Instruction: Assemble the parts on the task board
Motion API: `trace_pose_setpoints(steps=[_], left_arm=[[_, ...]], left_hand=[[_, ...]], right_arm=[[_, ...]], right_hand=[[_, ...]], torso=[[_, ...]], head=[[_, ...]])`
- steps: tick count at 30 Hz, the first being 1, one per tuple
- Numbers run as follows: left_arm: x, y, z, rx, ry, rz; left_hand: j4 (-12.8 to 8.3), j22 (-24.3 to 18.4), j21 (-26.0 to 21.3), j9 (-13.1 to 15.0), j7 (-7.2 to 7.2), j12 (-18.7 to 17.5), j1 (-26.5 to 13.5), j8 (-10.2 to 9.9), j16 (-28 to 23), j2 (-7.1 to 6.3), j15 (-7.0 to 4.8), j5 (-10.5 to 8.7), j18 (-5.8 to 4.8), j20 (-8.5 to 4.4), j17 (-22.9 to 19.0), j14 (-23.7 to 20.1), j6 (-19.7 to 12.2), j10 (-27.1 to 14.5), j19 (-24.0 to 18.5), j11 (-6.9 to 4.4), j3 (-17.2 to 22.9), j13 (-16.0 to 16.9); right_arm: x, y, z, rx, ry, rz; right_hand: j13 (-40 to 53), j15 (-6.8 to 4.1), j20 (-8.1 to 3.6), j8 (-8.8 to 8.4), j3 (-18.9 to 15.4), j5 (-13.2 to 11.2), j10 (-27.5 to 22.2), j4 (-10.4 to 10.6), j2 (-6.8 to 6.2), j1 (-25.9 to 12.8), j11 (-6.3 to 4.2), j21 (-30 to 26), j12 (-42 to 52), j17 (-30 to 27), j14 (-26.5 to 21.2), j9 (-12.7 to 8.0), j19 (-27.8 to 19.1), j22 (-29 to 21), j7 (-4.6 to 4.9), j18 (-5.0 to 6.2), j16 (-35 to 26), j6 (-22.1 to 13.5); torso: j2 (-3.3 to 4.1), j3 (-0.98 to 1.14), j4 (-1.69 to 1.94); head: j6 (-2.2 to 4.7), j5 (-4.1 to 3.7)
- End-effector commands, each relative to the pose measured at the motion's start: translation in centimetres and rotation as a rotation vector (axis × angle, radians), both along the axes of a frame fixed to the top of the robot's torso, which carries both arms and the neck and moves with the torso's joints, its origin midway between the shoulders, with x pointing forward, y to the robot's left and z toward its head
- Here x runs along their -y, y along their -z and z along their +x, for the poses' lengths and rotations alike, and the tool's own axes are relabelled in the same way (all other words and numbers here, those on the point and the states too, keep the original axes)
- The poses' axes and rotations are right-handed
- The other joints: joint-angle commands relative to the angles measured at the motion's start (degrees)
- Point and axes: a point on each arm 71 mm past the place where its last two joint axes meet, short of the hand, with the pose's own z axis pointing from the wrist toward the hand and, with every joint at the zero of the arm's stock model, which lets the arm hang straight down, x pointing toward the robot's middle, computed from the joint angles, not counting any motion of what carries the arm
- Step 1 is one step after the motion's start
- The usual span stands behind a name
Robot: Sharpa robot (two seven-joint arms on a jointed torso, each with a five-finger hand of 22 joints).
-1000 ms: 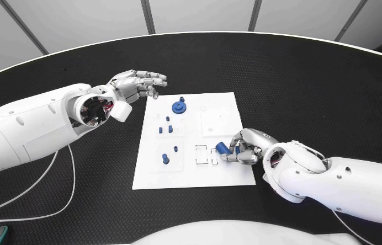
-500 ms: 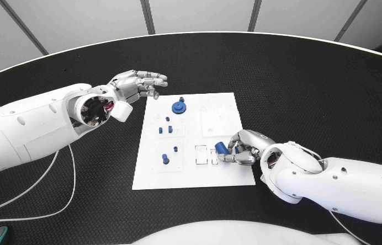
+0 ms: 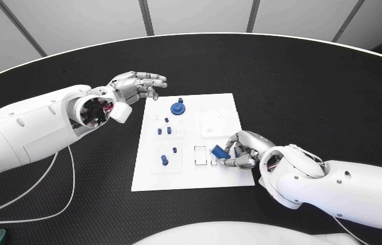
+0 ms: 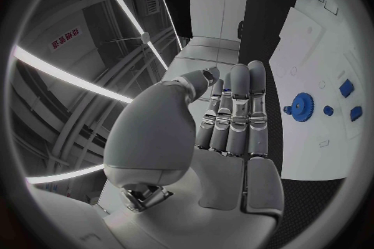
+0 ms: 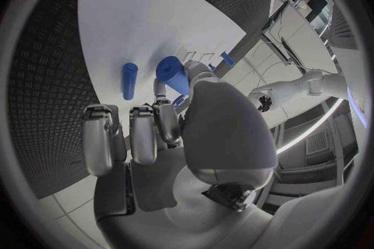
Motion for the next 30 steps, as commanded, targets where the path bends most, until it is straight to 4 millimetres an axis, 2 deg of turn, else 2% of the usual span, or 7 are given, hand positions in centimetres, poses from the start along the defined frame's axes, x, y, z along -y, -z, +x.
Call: trace_pose_setpoints(steps=[1,14,18,23,27,30], left_arm=[[0.0,0.0,0.0,0.0,0.0,0.0],[-0.1,0.0,0.0,0.001,-0.003,0.0],[0.0,0.0,0.0,0.001,-0.002,0.0],[0.2,0.0,0.0,0.001,0.002,-0.001],[0.2,0.0,0.0,0.001,0.002,-0.001],[0.2,0.0,-0.1,0.0,0.002,-0.001]], left_hand=[[-0.1,-0.1,-0.4,-0.1,0.28,0.3,-0.3,-0.1,-0.2,0.47,-0.02,-0.07,0.86,-0.05,-0.1,-0.3,-0.1,-0.4,-0.3,-0.03,-0.4,0.0],[0.0,-0.1,-0.4,-0.1,0.27,0.4,-0.3,-0.1,-0.2,0.51,-0.01,-0.04,0.87,-0.04,-0.1,-0.3,-0.2,-0.5,-0.3,-0.03,-0.4,0.0],[0.0,-0.1,-0.4,-0.1,0.27,0.4,-0.3,-0.1,-0.2,0.51,-0.01,-0.04,0.87,-0.04,-0.1,-0.3,-0.2,-0.5,-0.3,-0.03,-0.4,0.0],[0.0,-0.1,-0.4,-0.1,0.27,0.4,-0.3,-0.1,-0.2,0.51,-0.01,-0.04,0.87,-0.04,-0.1,-0.3,-0.2,-0.5,-0.3,-0.03,-0.4,0.0],[0.0,-0.1,-0.4,-0.1,0.27,0.4,-0.3,-0.1,-0.2,0.51,-0.01,-0.04,0.87,-0.04,-0.1,-0.3,-0.2,-0.5,-0.3,-0.03,-0.4,0.0],[0.0,-0.1,-0.4,-0.1,0.27,0.4,-0.3,-0.1,-0.2,0.51,-0.01,-0.04,0.87,-0.04,-0.1,-0.3,-0.2,-0.5,-0.3,-0.03,-0.4,0.0]], right_arm=[[-0.2,-0.3,-0.4,-0.002,0.006,0.026],[-1.2,-0.8,-1.0,-0.013,0.0,0.071],[-1.9,-0.8,-1.0,-0.022,-0.016,0.075],[-2.7,-0.6,-0.7,-0.044,-0.027,0.086],[-3.1,-0.5,-0.5,-0.058,-0.033,0.087],[-3.4,-0.4,-0.4,-0.066,-0.039,0.085]], right_hand=[[3.8,-0.43,-0.54,0.49,1.3,1.3,0.8,0.1,0.37,-1.3,-0.13,0.4,0.5,8.5,4.7,0.1,6.1,15.1,-1.03,-0.86,0.2,2.1],[4.3,-0.75,-0.82,0.62,3.1,2.6,1.3,0.1,-0.26,-2.1,-0.48,0.4,0.8,9.2,4.8,0.1,6.1,15.1,-1.41,-0.86,0.5,3.1],[4.3,-0.76,-0.85,0.61,3.3,2.7,1.3,0.1,-0.34,-2.5,-0.5,0.4,0.7,9.2,4.8,0.1,6.1,15.1,-1.42,-0.86,0.5,3.2],[4.7,-0.87,-0.95,0.86,4.0,2.1,1.7,0.2,-0.5,-6.3,-0.65,0.4,0.8,9.3,4.8,0.2,6.1,15.1,-1.65,-0.86,0.5,4.1],[4.9,-1.01,-1.06,1.08,4.5,2.0,2.0,0.1,-0.34,-7.7,-0.82,0.4,0.9,9.6,4.9,0.4,6.1,15.1,-1.85,-0.86,0.6,4.5],[5.2,-1.13,-1.15,1.35,4.9,2.0,2.2,0.1,-0.31,-8.5,-0.97,0.4,1.1,9.7,4.9,0.6,6.1,15.1,-2.04,-0.86,0.7,4.9]], torso=[[-0.02,-0.13,0.04],[0.14,-0.08,0.18],[0.13,-0.13,0.25],[0.15,-0.15,0.34],[0.18,-0.29,0.51],[0.21,-0.25,0.46]], head=[[0.06,-0.1],[0.14,0.17],[0.1,0.16],[0.03,0.28],[0.02,0.22],[0.01,0.37]])
